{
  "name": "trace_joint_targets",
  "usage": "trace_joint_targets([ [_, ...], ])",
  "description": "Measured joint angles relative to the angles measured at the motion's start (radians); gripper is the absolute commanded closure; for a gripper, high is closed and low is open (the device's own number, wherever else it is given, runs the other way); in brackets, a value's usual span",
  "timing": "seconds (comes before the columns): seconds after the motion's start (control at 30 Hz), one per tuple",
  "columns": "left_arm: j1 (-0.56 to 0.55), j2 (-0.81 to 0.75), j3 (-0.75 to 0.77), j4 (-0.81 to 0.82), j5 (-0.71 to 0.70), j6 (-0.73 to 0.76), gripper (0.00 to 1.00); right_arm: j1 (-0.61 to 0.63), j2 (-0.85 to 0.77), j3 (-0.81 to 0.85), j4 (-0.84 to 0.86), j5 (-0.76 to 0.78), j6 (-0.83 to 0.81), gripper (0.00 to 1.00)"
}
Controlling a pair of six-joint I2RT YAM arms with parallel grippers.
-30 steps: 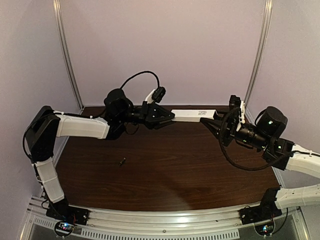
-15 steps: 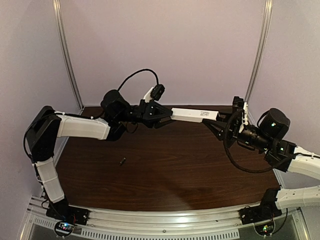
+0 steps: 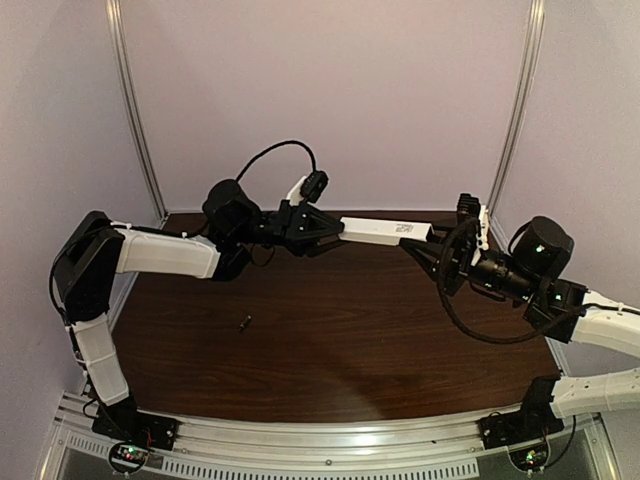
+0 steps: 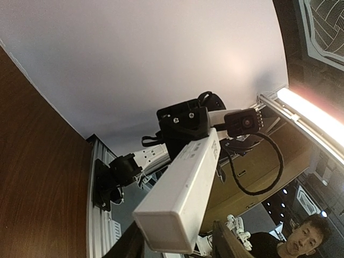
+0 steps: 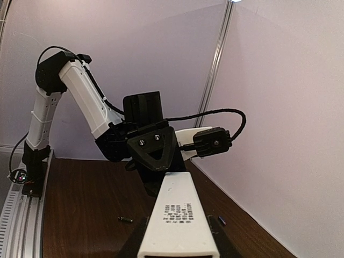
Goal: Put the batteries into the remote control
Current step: Pass from the right arm to the left
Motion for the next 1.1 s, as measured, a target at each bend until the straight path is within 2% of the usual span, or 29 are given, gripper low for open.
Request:
trace_joint_targets([
  [0.13, 0.001, 0.0, 0.001, 0.002, 0.003, -0.008, 0.56, 0.005, 0.003, -0.001, 0.006, 0.005, -0.003, 1.0],
  [0.23, 0.002, 0.004, 0.006, 0.011, 0.003, -0.021, 0.5, 0.009, 0.008, -0.003, 0.019, 0.008, -0.004, 1.0],
  [0.33, 0.001, 0.014, 0.014, 0.04, 0.002, -0.053, 0.5, 0.013, 0.019, -0.011, 0.043, 0.007, -0.003, 1.0],
  [0.43, 0.001, 0.026, 0.016, 0.064, 0.002, -0.074, 0.57, 0.017, 0.032, -0.014, 0.059, 0.006, -0.003, 1.0],
  [0.57, 0.001, 0.039, 0.016, 0.087, 0.003, -0.104, 0.73, 0.023, 0.042, -0.014, 0.069, 0.003, -0.008, 1.0],
  [0.67, 0.003, 0.045, 0.016, 0.116, 0.003, -0.151, 0.81, 0.024, 0.042, -0.015, 0.072, -0.005, -0.032, 0.94],
  [0.77, 0.006, 0.045, 0.017, 0.142, 0.003, -0.195, 0.87, 0.024, 0.041, -0.017, 0.071, -0.007, -0.051, 0.83],
  [0.83, 0.006, 0.045, 0.017, 0.143, 0.003, -0.213, 0.9, 0.024, 0.038, -0.017, 0.063, -0.005, -0.055, 0.8],
  [0.93, 0.005, 0.045, 0.017, 0.144, 0.004, -0.235, 0.95, 0.025, 0.027, -0.017, 0.039, 0.004, -0.056, 0.67],
  [1.03, 0.008, 0.045, 0.015, 0.149, 0.007, -0.251, 1.0, 0.026, 0.017, -0.017, -0.004, 0.021, -0.056, 0.6],
  [1.1, 0.011, 0.045, 0.014, 0.164, 0.006, -0.254, 1.0, 0.026, 0.018, -0.017, -0.054, 0.036, -0.052, 0.57],
])
